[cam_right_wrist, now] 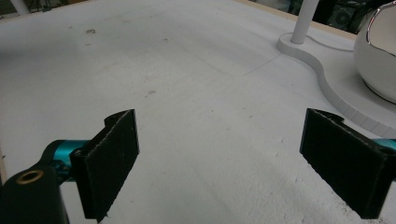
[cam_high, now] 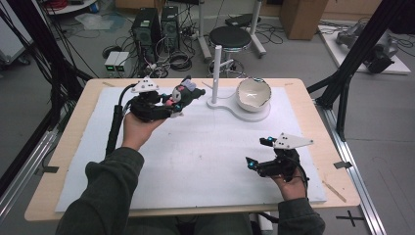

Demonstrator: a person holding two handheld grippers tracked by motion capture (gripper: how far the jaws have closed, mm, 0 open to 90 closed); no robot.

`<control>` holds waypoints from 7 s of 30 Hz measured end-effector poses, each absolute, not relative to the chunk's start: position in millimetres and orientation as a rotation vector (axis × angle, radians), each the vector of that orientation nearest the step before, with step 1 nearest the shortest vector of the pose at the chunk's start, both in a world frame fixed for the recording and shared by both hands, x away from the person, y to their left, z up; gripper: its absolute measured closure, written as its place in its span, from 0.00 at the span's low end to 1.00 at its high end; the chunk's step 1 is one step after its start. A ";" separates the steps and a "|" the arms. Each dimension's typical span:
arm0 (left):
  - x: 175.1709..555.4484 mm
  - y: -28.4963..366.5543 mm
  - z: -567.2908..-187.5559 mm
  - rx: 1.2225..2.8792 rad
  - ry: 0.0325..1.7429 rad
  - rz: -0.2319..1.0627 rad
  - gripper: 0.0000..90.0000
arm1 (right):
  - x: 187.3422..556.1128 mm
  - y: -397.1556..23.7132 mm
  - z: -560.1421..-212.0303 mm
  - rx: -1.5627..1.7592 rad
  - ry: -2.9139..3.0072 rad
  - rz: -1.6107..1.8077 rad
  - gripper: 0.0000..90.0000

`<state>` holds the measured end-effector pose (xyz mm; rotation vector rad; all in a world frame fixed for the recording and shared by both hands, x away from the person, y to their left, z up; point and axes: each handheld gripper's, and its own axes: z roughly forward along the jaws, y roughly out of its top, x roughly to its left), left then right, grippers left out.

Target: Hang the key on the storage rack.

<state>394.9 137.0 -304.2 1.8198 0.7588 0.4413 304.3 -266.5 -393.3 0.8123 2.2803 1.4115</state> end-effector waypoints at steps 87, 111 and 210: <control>482.2 60.3 -310.1 1.926 0.980 0.509 0.61 | 308.2 -270.5 -393.5 0.804 2.270 1.452 0.12; 477.1 65.3 -346.3 2.080 0.965 0.493 0.59 | 307.6 -272.1 -394.0 0.807 2.268 1.452 0.12; 340.8 179.5 -340.6 1.881 0.813 0.496 0.33 | 307.4 -268.0 -399.6 0.847 2.290 1.386 0.12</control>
